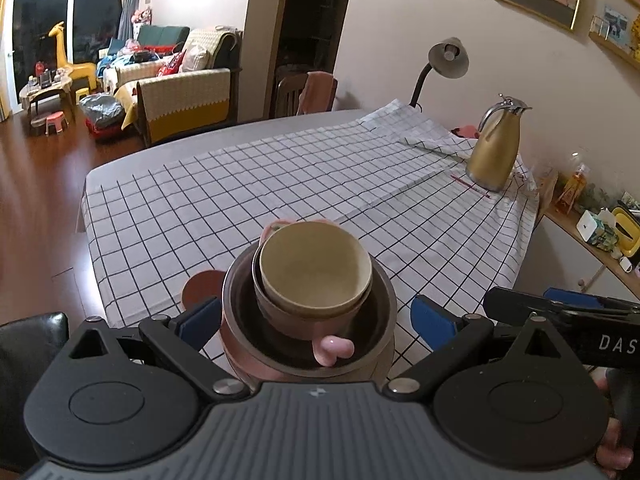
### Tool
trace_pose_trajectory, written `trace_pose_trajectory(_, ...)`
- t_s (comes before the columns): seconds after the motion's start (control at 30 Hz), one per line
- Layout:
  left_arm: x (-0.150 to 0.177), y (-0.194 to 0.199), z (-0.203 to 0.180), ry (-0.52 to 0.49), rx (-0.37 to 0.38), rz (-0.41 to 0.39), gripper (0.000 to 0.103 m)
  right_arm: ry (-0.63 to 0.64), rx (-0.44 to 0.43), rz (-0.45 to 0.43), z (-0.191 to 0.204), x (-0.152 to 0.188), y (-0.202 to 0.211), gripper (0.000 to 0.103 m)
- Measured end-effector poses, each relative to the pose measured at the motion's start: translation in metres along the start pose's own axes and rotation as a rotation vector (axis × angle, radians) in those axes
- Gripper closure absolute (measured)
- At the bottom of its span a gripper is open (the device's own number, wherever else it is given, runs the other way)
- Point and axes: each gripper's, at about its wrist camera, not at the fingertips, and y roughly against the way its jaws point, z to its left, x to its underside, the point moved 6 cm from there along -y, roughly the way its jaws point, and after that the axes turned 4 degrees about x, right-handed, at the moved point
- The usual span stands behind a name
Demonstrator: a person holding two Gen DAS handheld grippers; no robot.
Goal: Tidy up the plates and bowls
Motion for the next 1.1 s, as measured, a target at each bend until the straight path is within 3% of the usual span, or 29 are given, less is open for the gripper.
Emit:
trace_pose_trajectory(0.37, 0.008, -0.007, 0.002, 0.017, -0.012, 0.040, 0.002, 0.034, -0.015, 0.031, 0.005, 0.002, -0.009, 0.001)
trace_pose_trajectory(1.1, 0.001, -0.011, 0.005, 0.022, -0.029, 0.028, 0.002, 0.036, 0.004, 0.090, -0.001, 0.002, -0.024, 0.001)
